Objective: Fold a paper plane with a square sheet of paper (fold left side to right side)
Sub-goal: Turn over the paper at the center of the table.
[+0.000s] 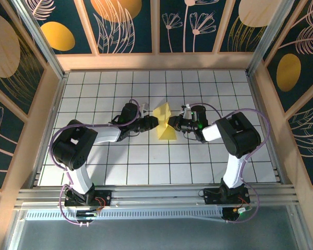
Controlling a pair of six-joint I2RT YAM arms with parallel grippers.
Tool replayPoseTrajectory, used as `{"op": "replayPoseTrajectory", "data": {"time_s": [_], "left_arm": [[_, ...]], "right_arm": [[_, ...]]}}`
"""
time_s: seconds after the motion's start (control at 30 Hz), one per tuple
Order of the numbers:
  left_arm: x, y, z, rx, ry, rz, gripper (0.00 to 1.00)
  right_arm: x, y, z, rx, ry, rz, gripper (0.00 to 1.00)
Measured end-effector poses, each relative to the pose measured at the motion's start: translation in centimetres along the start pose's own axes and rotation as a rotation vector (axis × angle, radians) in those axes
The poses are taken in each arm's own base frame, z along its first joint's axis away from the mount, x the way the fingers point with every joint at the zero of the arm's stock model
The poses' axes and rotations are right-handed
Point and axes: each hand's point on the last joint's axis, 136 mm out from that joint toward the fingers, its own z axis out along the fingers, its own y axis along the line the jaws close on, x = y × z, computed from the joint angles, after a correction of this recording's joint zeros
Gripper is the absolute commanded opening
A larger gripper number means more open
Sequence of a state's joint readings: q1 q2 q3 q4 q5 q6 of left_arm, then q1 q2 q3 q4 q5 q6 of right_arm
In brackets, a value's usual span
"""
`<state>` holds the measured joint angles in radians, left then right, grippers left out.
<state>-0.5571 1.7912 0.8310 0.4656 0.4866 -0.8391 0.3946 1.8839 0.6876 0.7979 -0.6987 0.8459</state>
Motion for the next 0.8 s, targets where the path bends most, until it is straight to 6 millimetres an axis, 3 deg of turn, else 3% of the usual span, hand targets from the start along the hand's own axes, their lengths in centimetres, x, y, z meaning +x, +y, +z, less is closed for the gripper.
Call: {"op": "replayPoseTrajectory", "data": {"time_s": [0.13,0.27,0.33,0.5,0.67,0.8], "left_arm": [[-0.1,0.7,-0.9,-0.05,-0.031,-0.008,0.4],[-1.5,-0.8,-3.4,-0.065,-0.122,0.015,0.59],[-2.3,-1.9,-5.0,-0.052,-0.178,0.022,0.68],[-3.3,-5.6,-9.7,0.064,-0.308,0.015,0.99],[-3.7,-9.8,-12.4,0.265,-0.368,0.001,0.99],[-3.8,-12.9,-13.1,0.43,-0.347,-0.008,0.98]], "right_arm": [[-0.5,-0.1,-0.1,0.018,-0.028,-0.014,0.0],[-1.5,1.5,-1.1,0.026,-0.07,-0.074,0.0],[-2.4,3.4,-2.0,0.006,-0.104,-0.121,0.0],[-4.6,10.8,-6.0,-0.106,-0.224,-0.269,0.0],[-5.1,16.7,-9.8,-0.218,-0.299,-0.369,0.0],[-4.9,19.1,-10.9,-0.274,-0.303,-0.381,0.0]]}}
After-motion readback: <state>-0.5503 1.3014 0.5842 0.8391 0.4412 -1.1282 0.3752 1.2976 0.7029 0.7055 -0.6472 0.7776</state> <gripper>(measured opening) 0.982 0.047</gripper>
